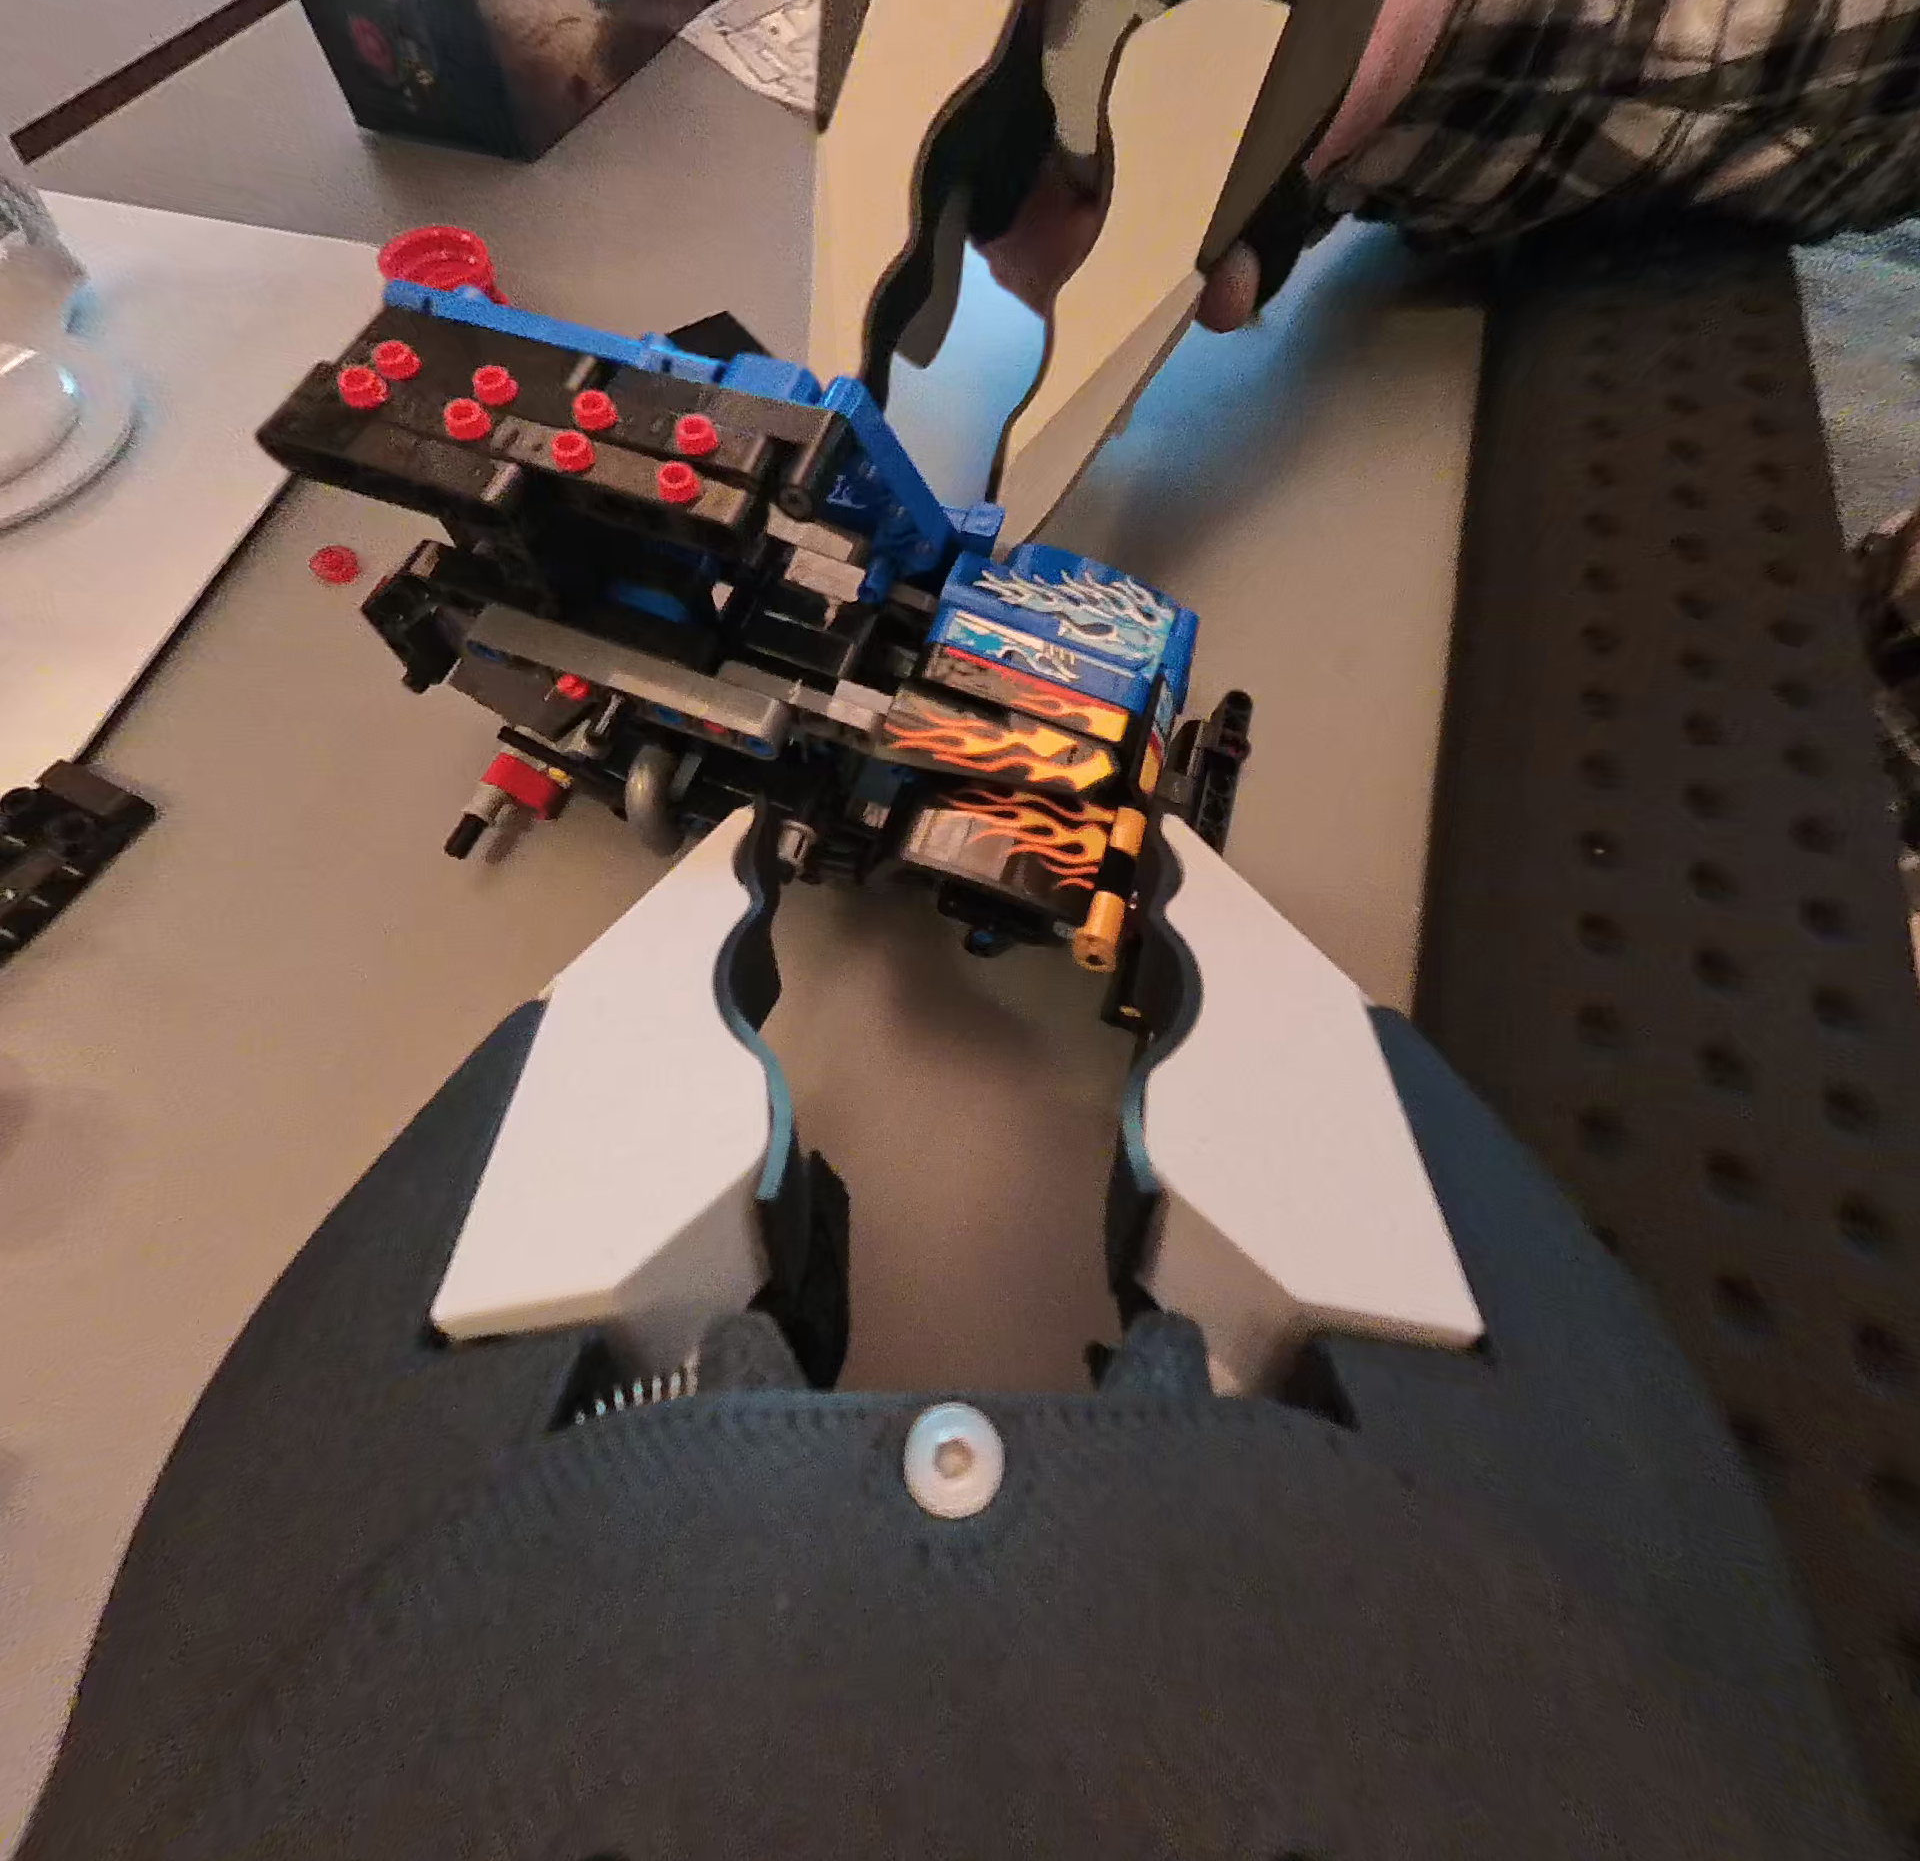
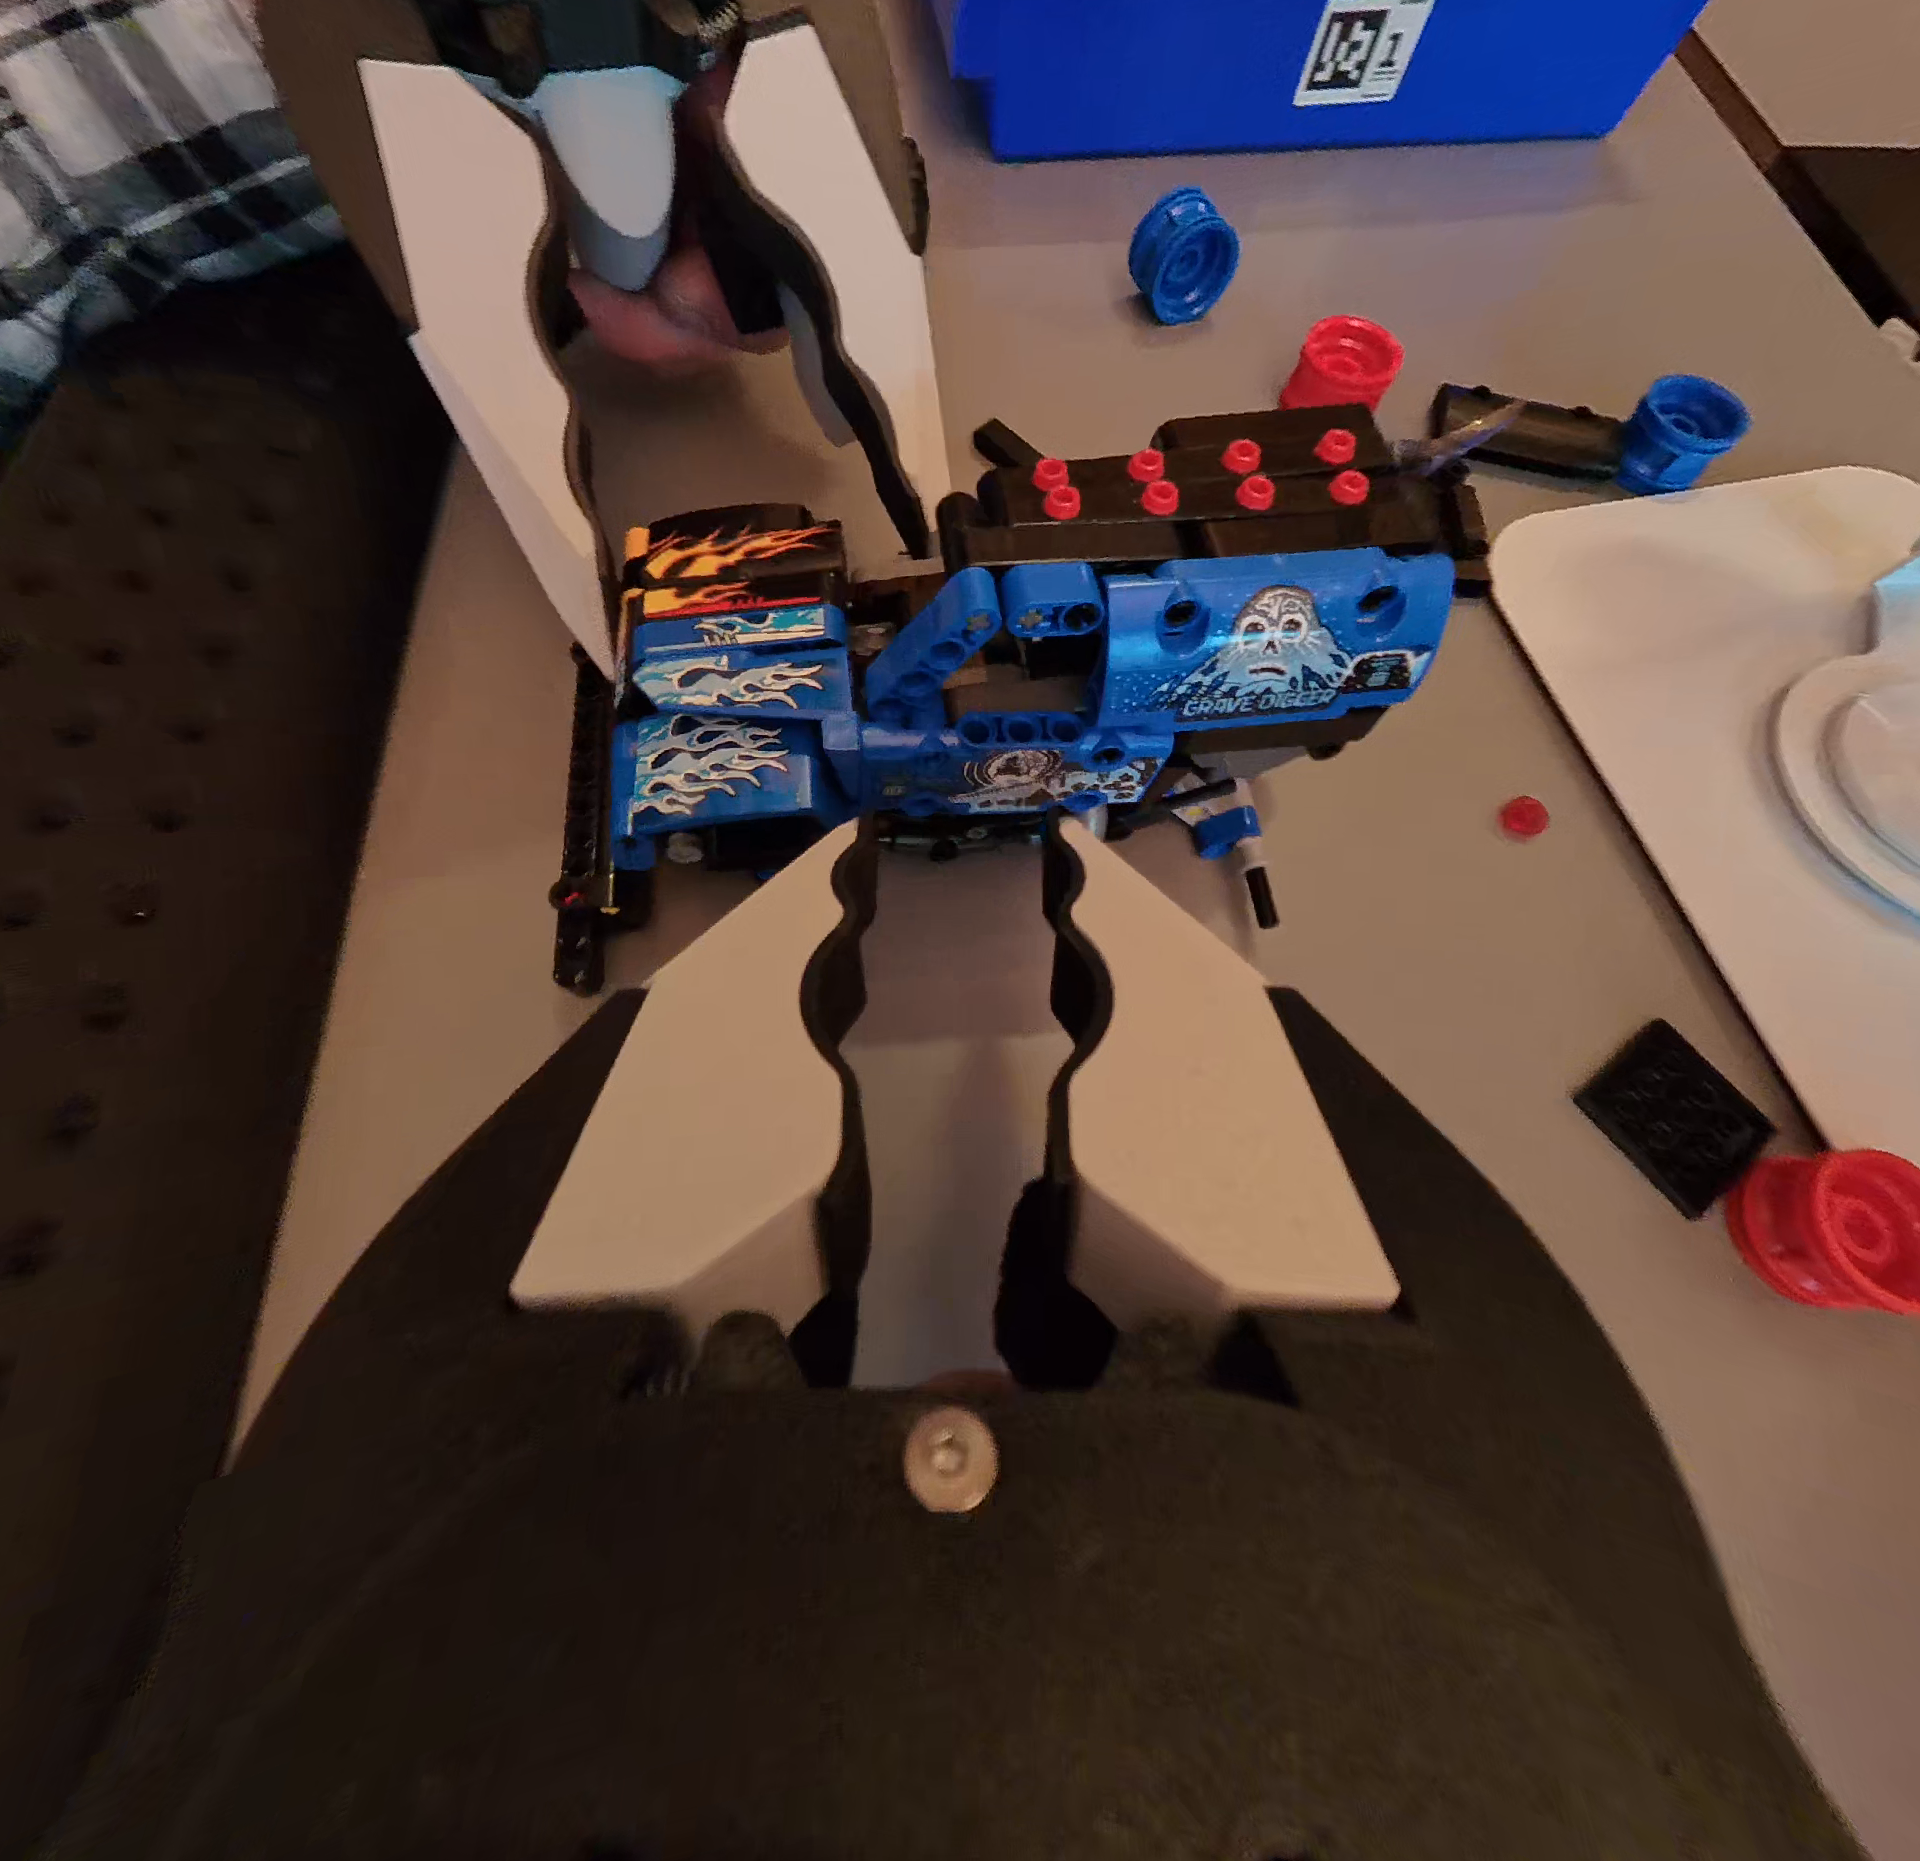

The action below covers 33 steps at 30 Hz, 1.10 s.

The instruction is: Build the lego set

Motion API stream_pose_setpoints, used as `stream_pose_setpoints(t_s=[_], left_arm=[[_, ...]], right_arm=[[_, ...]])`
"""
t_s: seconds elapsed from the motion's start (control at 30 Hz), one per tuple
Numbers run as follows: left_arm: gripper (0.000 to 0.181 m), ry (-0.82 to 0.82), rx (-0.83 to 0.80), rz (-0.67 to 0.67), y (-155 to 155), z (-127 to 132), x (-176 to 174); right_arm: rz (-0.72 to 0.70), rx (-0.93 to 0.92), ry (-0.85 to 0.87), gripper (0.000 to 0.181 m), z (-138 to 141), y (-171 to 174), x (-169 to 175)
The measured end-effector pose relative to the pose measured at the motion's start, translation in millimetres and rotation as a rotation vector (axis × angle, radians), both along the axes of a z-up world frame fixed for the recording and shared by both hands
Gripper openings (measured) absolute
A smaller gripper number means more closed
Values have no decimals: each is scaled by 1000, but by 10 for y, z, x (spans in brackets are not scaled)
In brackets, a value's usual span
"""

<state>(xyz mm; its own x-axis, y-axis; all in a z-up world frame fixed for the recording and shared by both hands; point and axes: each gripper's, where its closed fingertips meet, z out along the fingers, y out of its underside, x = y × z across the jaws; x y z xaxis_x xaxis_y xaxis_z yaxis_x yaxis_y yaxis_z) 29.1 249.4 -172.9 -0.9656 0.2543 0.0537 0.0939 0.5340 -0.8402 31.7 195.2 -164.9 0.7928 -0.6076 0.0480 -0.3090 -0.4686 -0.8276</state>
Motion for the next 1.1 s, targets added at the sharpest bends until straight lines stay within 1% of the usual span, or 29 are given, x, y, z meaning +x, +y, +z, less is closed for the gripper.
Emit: stream_pose_setpoints(t_s=[0.07, 0.1, 0.23, 0.3, 0.33, 0.4, 0.47, 0.53, 0.57, 0.63, 0.67, 0.73, 0.77, 0.83, 0.9, 0.97, 1.03, 1.07, 1.1], left_arm=[[68, 13, -7, -29, 21, 5, 32], [68, 17, -8, -31, 12, 6, 66], [69, 57, -13, -27, -63, 31, 187], [70, 67, 0, 5, -62, 49, 233], [79, 62, 15, 38, -44, 52, 263], [87, 27, 78, 124, 16, 14, 328], [93, 5, 94, 204, -4, 67, 302], [103, 6, 112, 266, -83, 115, 183], [102, -6, 113, 318, -142, 142, 153], [90, -21, 108, 466, -248, 157, 168], [92, -19, 134, 517, -278, 102, 152], [91, -104, 183, 575, -301, -5, 179], [90, -125, 194, 572, -321, -37, 169], [86, -160, 201, 520, -329, -31, 149], [86, -179, 209, 419, -302, -33, 127], [85, -176, 197, 261, -264, -33, 60], [86, -174, 148, 38, -196, -29, -78], [86, -129, 123, -34, -147, -15, -126], [88, -85, 121, -47, -112, 10, -102]], right_arm=[[19, 6, 4, 29, 9, 39, -32], [51, 13, 21, 47, 6, 86, -81], [149, -20, 83, 47, -130, 250, -261], [152, -81, 90, 47, -241, 249, -275], [155, -98, 93, 47, -271, 236, -278], [147, -85, 111, 48, -261, 183, -267], [115, -66, 122, 47, -229, 74, -211], [67, -35, 123, 46, -189, -45, -127], [44, -19, 129, 45, -175, -100, -89], [7, 9, 135, 43, -149, -190, -29], [-6, 21, 136, 43, -137, -218, -9], [-24, 30, 133, 42, -122, -257, 19], [-34, 25, 128, 42, -120, -274, 32], [-41, 14, 118, 41, -109, -291, 38], [-41, 10, 110, 40, -91, -296, 34], [-41, 6, 104, 40, -76, -308, 30], [-44, 3, 98, 40, -64, -333, 30], [-47, 2, 96, 40, -58, -352, 33], [-53, 3, 94, 40, -53, -379, 40]])
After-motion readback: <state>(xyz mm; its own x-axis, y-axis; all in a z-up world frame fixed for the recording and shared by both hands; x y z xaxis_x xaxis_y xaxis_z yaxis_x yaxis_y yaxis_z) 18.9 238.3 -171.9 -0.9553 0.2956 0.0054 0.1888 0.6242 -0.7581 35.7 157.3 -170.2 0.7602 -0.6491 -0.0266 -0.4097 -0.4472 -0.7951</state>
